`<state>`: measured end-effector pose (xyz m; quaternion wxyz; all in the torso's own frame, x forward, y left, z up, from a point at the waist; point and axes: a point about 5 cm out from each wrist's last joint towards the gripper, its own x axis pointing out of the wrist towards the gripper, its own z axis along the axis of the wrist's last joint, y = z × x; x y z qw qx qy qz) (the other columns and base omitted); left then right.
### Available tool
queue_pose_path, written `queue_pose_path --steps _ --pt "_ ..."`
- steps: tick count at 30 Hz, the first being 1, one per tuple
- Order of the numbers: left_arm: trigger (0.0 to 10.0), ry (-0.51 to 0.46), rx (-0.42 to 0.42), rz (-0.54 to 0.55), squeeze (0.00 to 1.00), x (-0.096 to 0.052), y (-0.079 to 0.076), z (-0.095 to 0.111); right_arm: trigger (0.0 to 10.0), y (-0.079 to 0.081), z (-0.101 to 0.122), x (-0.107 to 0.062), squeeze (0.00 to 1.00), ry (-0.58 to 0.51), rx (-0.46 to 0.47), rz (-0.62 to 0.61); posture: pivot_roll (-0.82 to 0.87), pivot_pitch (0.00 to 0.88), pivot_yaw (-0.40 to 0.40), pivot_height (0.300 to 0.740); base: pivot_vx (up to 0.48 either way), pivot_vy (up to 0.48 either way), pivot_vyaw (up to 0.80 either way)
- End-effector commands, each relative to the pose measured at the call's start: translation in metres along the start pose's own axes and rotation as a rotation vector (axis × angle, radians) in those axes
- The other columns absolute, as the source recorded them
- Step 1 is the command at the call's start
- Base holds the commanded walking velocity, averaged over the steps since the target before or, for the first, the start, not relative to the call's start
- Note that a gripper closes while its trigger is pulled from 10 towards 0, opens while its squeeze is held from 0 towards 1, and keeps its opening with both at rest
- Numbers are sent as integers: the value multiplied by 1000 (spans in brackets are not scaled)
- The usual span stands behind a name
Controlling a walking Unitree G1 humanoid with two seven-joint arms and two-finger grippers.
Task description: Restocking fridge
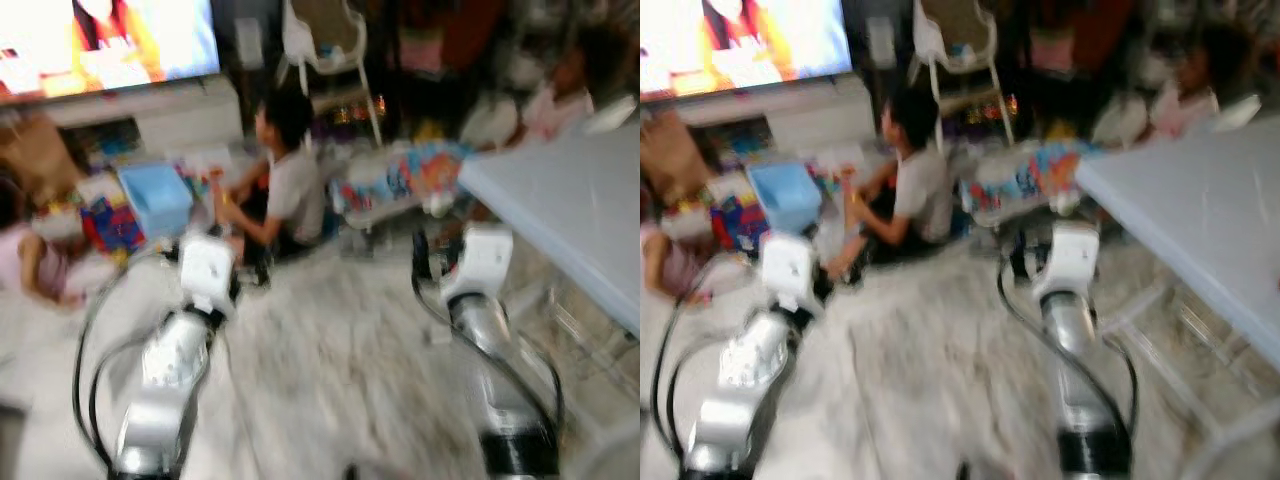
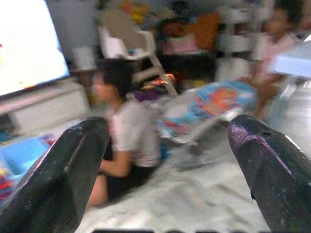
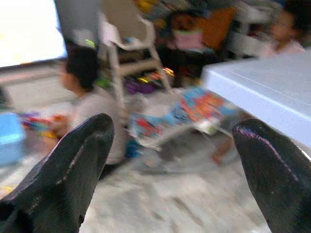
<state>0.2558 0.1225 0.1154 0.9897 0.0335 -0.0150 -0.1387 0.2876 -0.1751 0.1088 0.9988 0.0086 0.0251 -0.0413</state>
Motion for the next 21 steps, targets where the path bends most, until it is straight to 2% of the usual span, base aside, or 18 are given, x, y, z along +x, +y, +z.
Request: queue_pose_path --steps 1,6,21 --pt "10000 -32 21 -3 0 2 4 9 10000 4 13 2 0 -48 -14 -3 17 11 -24 740 274 0 -800" --pt "10000 -37 9 -16 0 4 1 10 10000 6 17 3 0 -59 -12 -8 21 8 -24 740 313 0 -800" --pt "10000 -32 8 -21 0 5 0 7 10000 6 16 -1 0 -54 -11 -19 14 0 -23 740 447 0 -800"
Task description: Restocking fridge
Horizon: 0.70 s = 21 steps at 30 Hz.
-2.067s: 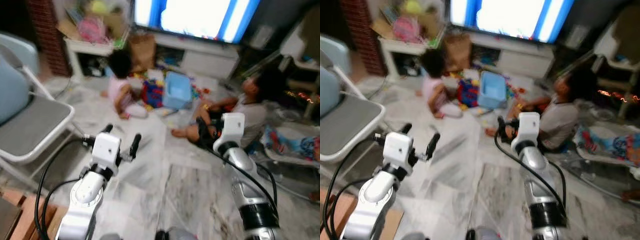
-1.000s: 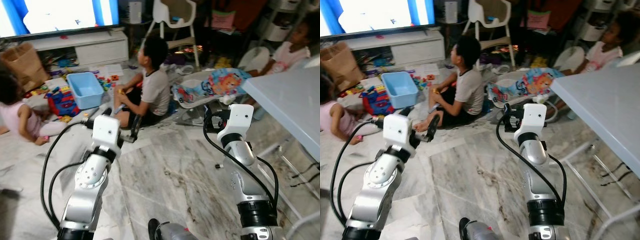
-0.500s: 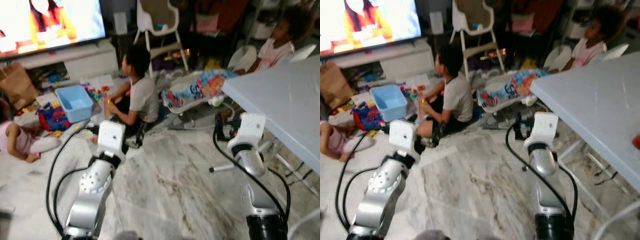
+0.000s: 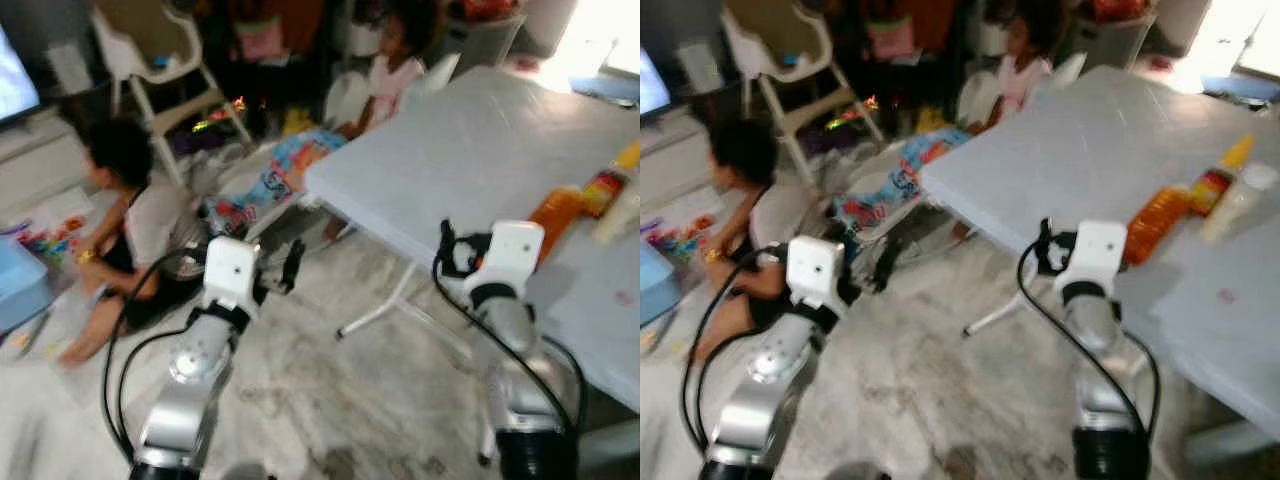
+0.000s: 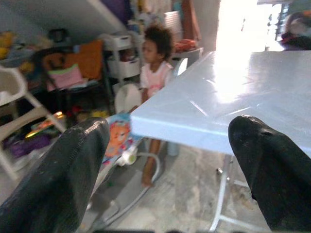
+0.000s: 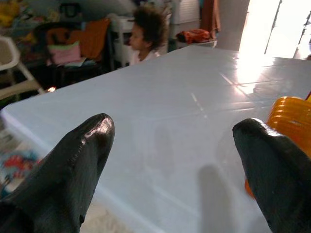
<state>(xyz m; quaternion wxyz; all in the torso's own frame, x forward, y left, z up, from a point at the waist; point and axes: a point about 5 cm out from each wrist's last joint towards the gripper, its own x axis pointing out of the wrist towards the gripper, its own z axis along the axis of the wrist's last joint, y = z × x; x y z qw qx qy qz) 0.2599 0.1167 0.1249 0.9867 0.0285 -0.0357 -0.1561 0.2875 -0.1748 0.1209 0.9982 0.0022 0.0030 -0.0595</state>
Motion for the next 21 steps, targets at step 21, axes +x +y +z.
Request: queue_pose_path --steps 21 --pt "10000 -12 -10 -24 0 3 -3 1 10000 8 5 0 0 -19 -4 29 14 0 -33 740 11 262 -679"
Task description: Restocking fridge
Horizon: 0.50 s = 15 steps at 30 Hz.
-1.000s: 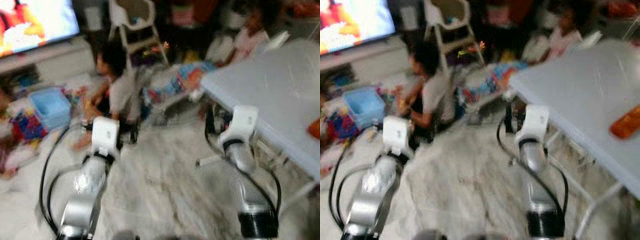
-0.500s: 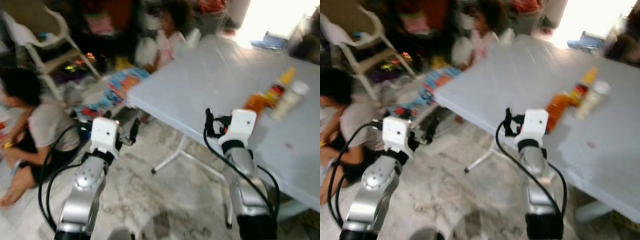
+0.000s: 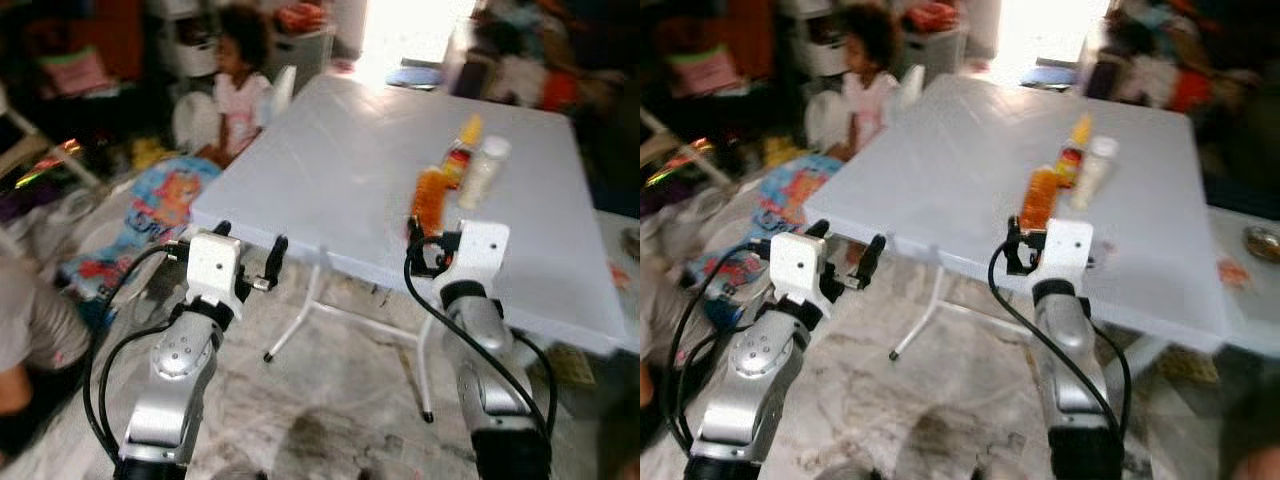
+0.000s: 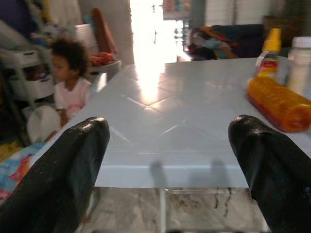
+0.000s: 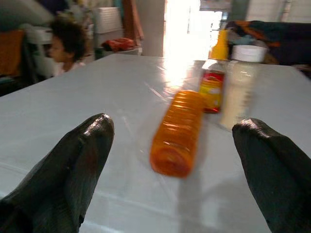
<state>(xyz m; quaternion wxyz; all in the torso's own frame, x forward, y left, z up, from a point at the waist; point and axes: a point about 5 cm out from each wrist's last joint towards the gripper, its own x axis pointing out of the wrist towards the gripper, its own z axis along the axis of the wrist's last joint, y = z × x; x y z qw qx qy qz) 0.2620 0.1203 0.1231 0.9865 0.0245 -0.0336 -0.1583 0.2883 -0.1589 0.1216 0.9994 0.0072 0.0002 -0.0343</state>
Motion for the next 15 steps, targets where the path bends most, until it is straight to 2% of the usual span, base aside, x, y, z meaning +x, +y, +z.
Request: queue_pose_path --steps 1,4,6,8,11,13,15 --pt "10000 -17 15 -19 0 3 -7 3 10000 -8 4 1 0 -14 -15 -21 15 0 -33 740 0 0 -800" --pt "10000 -30 29 -22 0 3 -9 5 10000 -7 3 1 0 -9 -7 -21 17 0 -32 740 0 0 -800" --pt "10000 -45 59 -1 0 1 -8 6 10000 -6 3 1 0 -11 -3 -20 21 0 -30 740 0 0 -291" --pt "10000 -60 -12 50 0 3 0 12 10000 -4 3 1 0 -12 23 -1 40 0 -42 740 0 0 0" --pt "10000 -90 -10 58 0 1 11 20 10000 -1 6 6 0 -19 25 -9 46 0 -52 740 0 0 0" --pt "10000 -81 -34 57 0 -3 8 16 10000 -1 9 9 0 -25 18 -9 40 0 -52 740 321 0 -800" --pt "10000 -73 -49 40 0 -3 2 13 10000 -1 11 11 0 -37 18 -8 37 0 -50 740 362 0 0"
